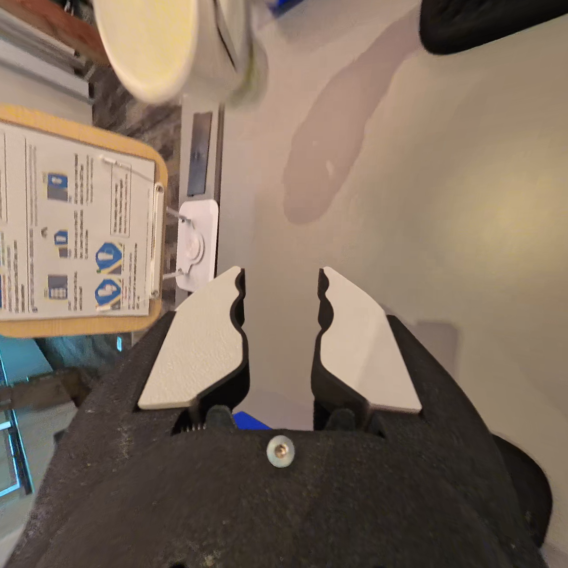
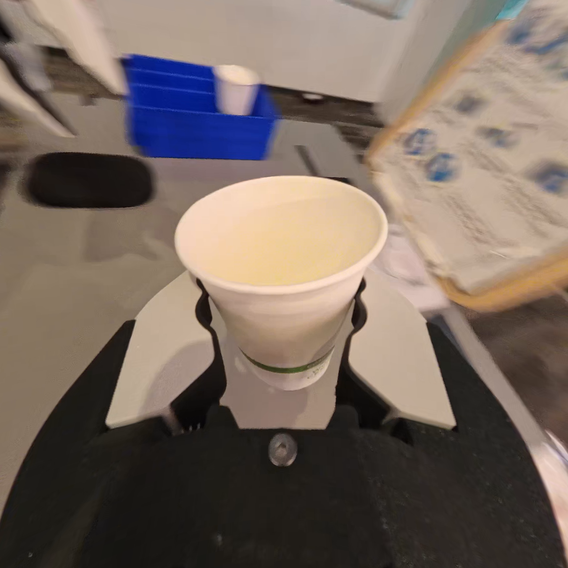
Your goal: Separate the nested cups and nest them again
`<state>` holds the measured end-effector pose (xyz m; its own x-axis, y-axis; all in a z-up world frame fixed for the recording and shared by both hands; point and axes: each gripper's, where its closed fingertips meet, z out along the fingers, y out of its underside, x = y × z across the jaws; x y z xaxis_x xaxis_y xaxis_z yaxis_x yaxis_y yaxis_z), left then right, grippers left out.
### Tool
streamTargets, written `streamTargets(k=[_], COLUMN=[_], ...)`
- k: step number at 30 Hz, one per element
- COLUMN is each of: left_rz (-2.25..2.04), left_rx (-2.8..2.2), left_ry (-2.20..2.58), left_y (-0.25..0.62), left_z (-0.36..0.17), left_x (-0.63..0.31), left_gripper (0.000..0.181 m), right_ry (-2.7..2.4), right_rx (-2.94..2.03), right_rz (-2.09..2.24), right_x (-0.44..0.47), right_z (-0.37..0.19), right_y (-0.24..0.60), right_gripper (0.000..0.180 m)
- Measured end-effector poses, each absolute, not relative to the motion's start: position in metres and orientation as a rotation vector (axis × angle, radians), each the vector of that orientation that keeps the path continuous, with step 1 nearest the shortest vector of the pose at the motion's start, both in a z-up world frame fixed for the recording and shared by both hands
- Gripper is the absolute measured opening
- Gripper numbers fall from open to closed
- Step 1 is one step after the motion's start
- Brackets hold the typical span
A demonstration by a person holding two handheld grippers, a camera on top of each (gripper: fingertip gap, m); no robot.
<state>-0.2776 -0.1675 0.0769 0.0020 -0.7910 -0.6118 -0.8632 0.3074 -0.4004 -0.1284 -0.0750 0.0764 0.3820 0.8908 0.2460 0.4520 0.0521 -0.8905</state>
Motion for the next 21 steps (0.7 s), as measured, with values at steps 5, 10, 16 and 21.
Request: streamTargets(k=[5, 10, 16, 21], left_rz=[0.089, 0.099, 0.126, 0.125], left_rx=[-1.582, -1.658, -1.696, -1.698], left_ry=[1.592, 1.522, 1.537, 1.56], left_y=[-0.159, -0.151, -0.144, -0.144], left_z=[0.071, 0.058, 0.046, 0.041], left_x=[-0.306, -0.321, -0.325, -0.323], left_gripper=[0.05, 0.049, 0.049, 0.047], right_ry=[-0.45, -0.067, 0.041, 0.034], right_rx=[-1.558, -1.523, -1.545, -1.595], right_rz=[-0.095, -0.104, -0.023, 0.025], right_x=[0.102, 0.241, 0.275, 0.271], right_z=[0.135, 0.108, 0.07, 0.052], right_y=[-0.028, -0.053, -0.047, -0.035], right_gripper=[0.09, 0.09, 0.09, 0.09])
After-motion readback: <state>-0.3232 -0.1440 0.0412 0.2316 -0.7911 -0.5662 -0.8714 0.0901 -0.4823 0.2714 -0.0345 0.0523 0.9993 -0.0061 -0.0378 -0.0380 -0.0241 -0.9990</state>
